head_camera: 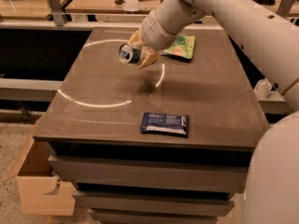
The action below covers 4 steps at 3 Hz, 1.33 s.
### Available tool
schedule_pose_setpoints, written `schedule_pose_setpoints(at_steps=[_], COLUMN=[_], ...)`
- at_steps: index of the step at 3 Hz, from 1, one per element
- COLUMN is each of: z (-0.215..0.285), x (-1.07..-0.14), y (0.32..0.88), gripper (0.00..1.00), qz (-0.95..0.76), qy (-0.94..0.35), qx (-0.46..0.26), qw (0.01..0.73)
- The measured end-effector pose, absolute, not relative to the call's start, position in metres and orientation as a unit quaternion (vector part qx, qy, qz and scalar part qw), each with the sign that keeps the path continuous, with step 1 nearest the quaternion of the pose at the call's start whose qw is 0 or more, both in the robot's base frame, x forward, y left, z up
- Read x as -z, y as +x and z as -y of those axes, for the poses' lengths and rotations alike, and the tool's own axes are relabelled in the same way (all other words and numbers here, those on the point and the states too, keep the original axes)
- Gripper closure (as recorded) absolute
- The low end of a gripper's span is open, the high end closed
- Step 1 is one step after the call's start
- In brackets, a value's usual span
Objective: Knock redbull can over
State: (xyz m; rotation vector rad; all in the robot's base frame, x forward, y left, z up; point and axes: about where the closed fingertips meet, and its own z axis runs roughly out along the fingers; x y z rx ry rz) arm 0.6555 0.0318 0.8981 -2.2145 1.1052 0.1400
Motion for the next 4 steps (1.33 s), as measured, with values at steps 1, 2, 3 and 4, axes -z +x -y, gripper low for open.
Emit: schedule_pose_setpoints(at_steps=[1,2,3,4], z=[-0.029,-0.026,-0.024,-0.024], x=[-0.869,-0.858,-0.852,-0.848], y=[0.643,0.638,0.636,0.635], gripper=[1.0,1.0,1.0,0.96], qz=[-0.376,-0.36,-0.35,-0.344], qy=[-0.895,-0.91,-0.918,-0.923], qx=[-0.019,-0.004,0.004,0.009], qw=[0.239,0.204,0.185,0.174])
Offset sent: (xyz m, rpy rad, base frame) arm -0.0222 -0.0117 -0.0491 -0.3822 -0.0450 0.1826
